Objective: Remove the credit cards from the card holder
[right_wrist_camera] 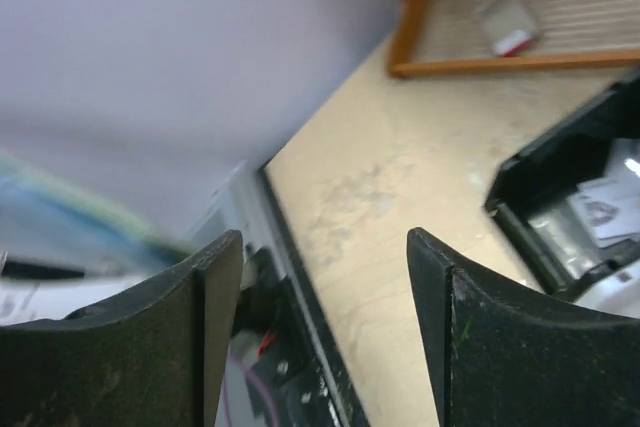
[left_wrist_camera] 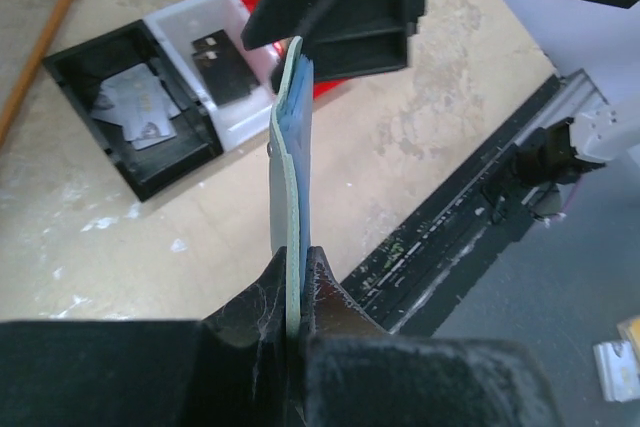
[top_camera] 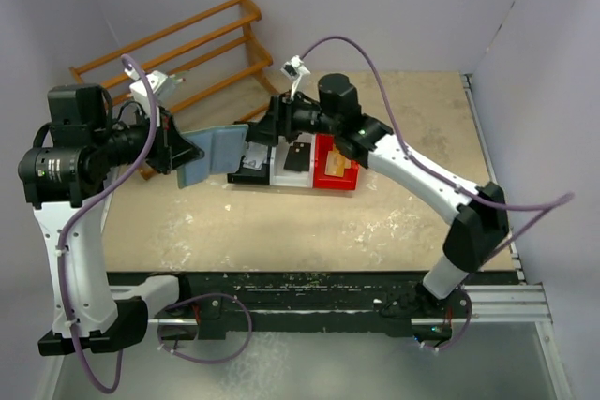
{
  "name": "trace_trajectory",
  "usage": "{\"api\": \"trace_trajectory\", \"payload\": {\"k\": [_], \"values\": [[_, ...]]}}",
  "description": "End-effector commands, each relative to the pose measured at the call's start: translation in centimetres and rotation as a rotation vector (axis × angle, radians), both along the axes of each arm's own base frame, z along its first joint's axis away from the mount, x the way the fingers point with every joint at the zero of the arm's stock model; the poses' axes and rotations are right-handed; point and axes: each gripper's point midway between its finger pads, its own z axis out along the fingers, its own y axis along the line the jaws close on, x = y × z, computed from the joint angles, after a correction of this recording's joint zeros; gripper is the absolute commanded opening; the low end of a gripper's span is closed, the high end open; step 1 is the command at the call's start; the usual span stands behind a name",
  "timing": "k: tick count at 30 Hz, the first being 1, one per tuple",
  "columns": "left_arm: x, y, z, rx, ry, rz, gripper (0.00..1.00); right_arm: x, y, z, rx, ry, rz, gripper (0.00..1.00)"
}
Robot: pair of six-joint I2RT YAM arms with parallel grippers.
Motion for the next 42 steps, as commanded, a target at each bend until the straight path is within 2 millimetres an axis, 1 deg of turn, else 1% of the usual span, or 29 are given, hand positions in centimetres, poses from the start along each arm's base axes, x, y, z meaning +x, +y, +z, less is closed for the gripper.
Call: {"api": "trace_trajectory", "payload": {"k": [1,2,4,5,7,10,11,12,13,15,17,18,19,20,21,23,26,28,30,32,34,37,39,42], "values": [[-1.8,-2.4,1.1,-0.115,-0.043,-0.156,0.0,-7.2,-1.1,2.0,0.093,-0.102,0.309,0.71],[-2.1,-2.7,1.2,-0.136,-0.038,-0.18,0.0,-8.4,-1.7,2.8,0.122,-0.127,0.337,0.71],[-2.5,-3.2,1.4,-0.169,-0.032,-0.223,0.0,-11.2,-3.1,3.6,0.161,-0.144,0.41,0.72],[-2.7,-3.5,1.6,-0.182,-0.032,-0.243,0.0,-12.7,-4.0,5.1,0.201,-0.186,0.439,0.72],[-3.0,-3.9,1.8,-0.216,-0.026,-0.283,0.0,-14.8,-5.3,6.1,0.241,-0.225,0.486,0.75],[-3.3,-4.5,1.8,-0.271,-0.003,-0.335,0.0,-17.0,-6.6,7.0,0.281,-0.269,0.54,0.76],[-3.4,-4.6,1.8,-0.286,0.005,-0.347,0.0,-17.4,-6.8,6.9,0.289,-0.264,0.549,0.76],[-3.4,-4.8,1.9,-0.3,0.011,-0.36,0.0,-17.7,-7.0,7.3,0.302,-0.266,0.554,0.77],[-3.4,-4.8,1.8,-0.308,0.017,-0.363,0.0,-17.8,-7.1,7.4,0.316,-0.272,0.549,0.77],[-3.3,-4.9,2.0,-0.323,0.022,-0.375,0.0,-17.5,-7.1,8.5,0.35,-0.297,0.526,0.77],[-3.5,-5.1,2.2,-0.346,0.029,-0.394,0.0,-16.9,-6.8,9.1,0.366,-0.301,0.491,0.77],[-3.8,-5.2,2.3,-0.363,0.034,-0.411,0.0,-16.2,-6.5,9.3,0.371,-0.298,0.451,0.76],[-4.1,-5.4,2.6,-0.392,0.046,-0.439,0.0,-14.6,-6.2,9.3,0.363,-0.277,0.361,0.75],[-4.5,-5.6,2.9,-0.419,0.054,-0.469,0.0,-12.7,-6.1,8.1,0.311,-0.221,0.263,0.74],[-5.0,-5.8,3.3,-0.45,0.064,-0.5,0.0,-11.3,-6.1,7.2,0.274,-0.198,0.202,0.75],[-5.3,-5.9,3.7,-0.48,0.074,-0.528,0.0,-10.5,-6.3,6.5,0.257,-0.194,0.169,0.75],[-5.9,-6.0,4.1,-0.5,0.079,-0.551,0.0,-10.7,-6.8,7.2,0.292,-0.234,0.156,0.75],[-6.5,-6.0,4.4,-0.517,0.08,-0.573,0.0,-11.2,-7.0,6.4,0.276,-0.208,0.166,0.75],[-6.7,-6.0,4.5,-0.523,0.084,-0.579,0.0,-11.0,-7.3,6.4,0.282,-0.205,0.137,0.74],[-6.8,-6.1,4.5,-0.529,0.091,-0.582,0.0,-11.4,-7.4,7.5,0.313,-0.23,0.144,0.74],[-7.0,-6.1,4.5,-0.537,0.097,-0.59,0.0,-11.7,-7.4,9.0,0.366,-0.26,0.161,0.72],[-6.9,-6.0,4.5,-0.537,0.096,-0.59,0.0,-13.2,-6.9,10.3,0.439,-0.261,0.26,0.69],[-6.9,-6.1,4.6,-0.537,0.097,-0.591,0.0,-14.0,-6.6,9.4,0.462,-0.222,0.322,0.69],[-6.9,-6.1,4.5,-0.538,0.098,-0.593,0.0,-15.8,-6.5,9.9,0.511,-0.229,0.406,0.69]]}}
